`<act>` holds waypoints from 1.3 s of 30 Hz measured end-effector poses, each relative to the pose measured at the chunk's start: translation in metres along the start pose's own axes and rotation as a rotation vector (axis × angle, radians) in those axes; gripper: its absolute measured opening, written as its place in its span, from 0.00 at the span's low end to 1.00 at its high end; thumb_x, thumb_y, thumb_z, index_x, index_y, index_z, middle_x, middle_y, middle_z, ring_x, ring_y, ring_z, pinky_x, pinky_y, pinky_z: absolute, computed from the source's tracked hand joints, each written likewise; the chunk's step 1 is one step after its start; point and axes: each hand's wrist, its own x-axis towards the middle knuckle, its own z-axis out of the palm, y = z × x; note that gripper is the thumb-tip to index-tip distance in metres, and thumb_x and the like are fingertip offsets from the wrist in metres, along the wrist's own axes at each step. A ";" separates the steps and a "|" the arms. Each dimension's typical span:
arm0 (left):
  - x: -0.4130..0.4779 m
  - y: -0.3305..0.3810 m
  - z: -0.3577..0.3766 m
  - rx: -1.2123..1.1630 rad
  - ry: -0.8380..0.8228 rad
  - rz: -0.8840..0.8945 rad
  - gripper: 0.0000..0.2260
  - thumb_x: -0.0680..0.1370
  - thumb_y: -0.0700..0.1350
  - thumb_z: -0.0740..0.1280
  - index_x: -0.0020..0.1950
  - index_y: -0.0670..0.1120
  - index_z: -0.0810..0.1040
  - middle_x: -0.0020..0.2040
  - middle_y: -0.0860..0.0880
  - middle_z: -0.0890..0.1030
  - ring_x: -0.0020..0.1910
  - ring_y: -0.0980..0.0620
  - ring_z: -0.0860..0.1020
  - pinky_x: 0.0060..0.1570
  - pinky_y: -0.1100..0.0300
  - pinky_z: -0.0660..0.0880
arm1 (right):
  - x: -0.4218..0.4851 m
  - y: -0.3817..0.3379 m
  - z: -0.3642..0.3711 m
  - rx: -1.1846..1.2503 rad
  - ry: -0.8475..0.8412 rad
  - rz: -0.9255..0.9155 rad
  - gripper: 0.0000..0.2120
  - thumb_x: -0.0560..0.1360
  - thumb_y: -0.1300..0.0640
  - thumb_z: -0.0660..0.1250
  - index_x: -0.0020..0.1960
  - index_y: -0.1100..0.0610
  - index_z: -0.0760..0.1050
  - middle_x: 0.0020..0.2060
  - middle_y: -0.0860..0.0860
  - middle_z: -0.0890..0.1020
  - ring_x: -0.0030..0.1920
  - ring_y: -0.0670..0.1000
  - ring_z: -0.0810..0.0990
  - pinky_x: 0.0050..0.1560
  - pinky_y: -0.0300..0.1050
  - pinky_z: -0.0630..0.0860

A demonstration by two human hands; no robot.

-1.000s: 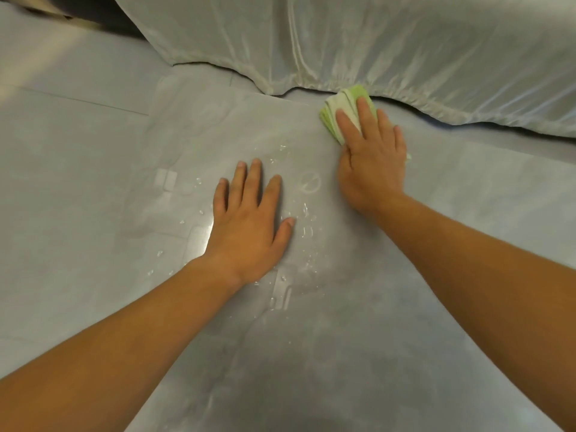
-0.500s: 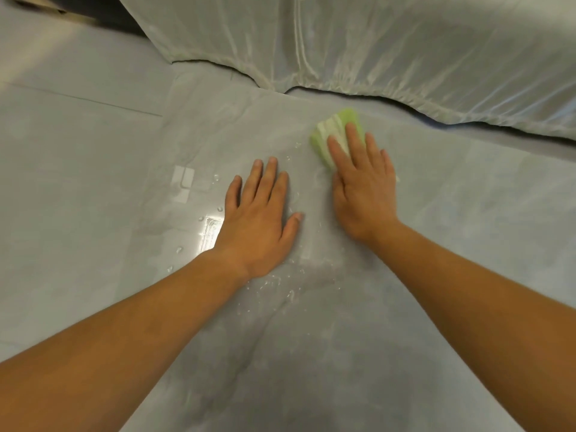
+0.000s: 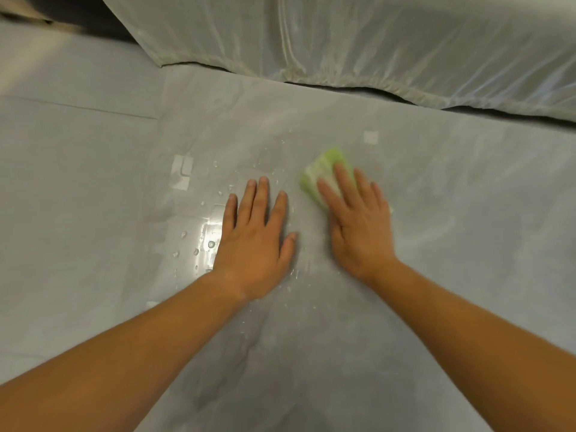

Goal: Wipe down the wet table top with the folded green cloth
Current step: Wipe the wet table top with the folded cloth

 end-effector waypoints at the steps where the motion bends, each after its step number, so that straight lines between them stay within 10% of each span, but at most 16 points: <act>1: 0.000 -0.001 0.000 -0.003 -0.006 0.004 0.32 0.81 0.60 0.42 0.82 0.49 0.45 0.82 0.42 0.38 0.79 0.46 0.34 0.77 0.46 0.33 | -0.027 -0.006 0.003 -0.004 -0.019 -0.066 0.28 0.78 0.55 0.56 0.78 0.47 0.62 0.80 0.52 0.57 0.79 0.61 0.55 0.75 0.63 0.55; 5: -0.001 -0.005 0.003 0.004 -0.016 0.007 0.30 0.82 0.59 0.42 0.82 0.50 0.42 0.81 0.44 0.35 0.79 0.47 0.31 0.76 0.48 0.32 | -0.079 0.006 -0.004 0.001 -0.125 -0.274 0.27 0.79 0.56 0.57 0.78 0.47 0.63 0.79 0.51 0.58 0.79 0.59 0.56 0.75 0.64 0.57; 12: -0.031 0.005 0.001 -0.078 0.078 -0.050 0.31 0.81 0.59 0.42 0.82 0.49 0.47 0.82 0.44 0.39 0.79 0.48 0.34 0.76 0.49 0.30 | -0.030 -0.007 0.000 0.047 0.001 0.150 0.28 0.78 0.51 0.48 0.78 0.45 0.61 0.80 0.50 0.56 0.79 0.60 0.54 0.77 0.61 0.52; 20: -0.144 0.021 0.044 -0.046 0.068 -0.133 0.31 0.81 0.62 0.41 0.82 0.51 0.48 0.82 0.45 0.37 0.79 0.48 0.31 0.76 0.44 0.34 | -0.144 -0.016 0.012 0.026 -0.134 -0.271 0.26 0.80 0.54 0.54 0.78 0.44 0.61 0.80 0.48 0.56 0.80 0.58 0.54 0.76 0.64 0.54; 26: -0.161 0.016 0.066 -0.003 0.039 -0.181 0.29 0.82 0.60 0.42 0.82 0.54 0.44 0.81 0.48 0.35 0.78 0.48 0.30 0.76 0.43 0.33 | -0.093 -0.030 0.011 0.011 -0.036 0.079 0.29 0.76 0.55 0.52 0.77 0.47 0.62 0.80 0.52 0.56 0.79 0.62 0.55 0.76 0.63 0.49; 35: -0.161 0.010 0.081 0.042 0.054 -0.145 0.29 0.82 0.58 0.43 0.82 0.54 0.40 0.81 0.47 0.33 0.77 0.46 0.28 0.75 0.42 0.32 | -0.210 -0.029 0.022 -0.071 -0.114 -0.299 0.29 0.77 0.56 0.55 0.78 0.45 0.61 0.80 0.50 0.58 0.79 0.60 0.55 0.76 0.65 0.51; 39: -0.161 0.014 0.078 0.026 0.060 -0.154 0.29 0.81 0.57 0.44 0.82 0.53 0.42 0.82 0.46 0.37 0.79 0.45 0.31 0.76 0.41 0.34 | -0.171 -0.039 0.021 -0.023 -0.051 -0.027 0.29 0.76 0.57 0.55 0.77 0.47 0.62 0.80 0.50 0.57 0.79 0.60 0.53 0.77 0.65 0.48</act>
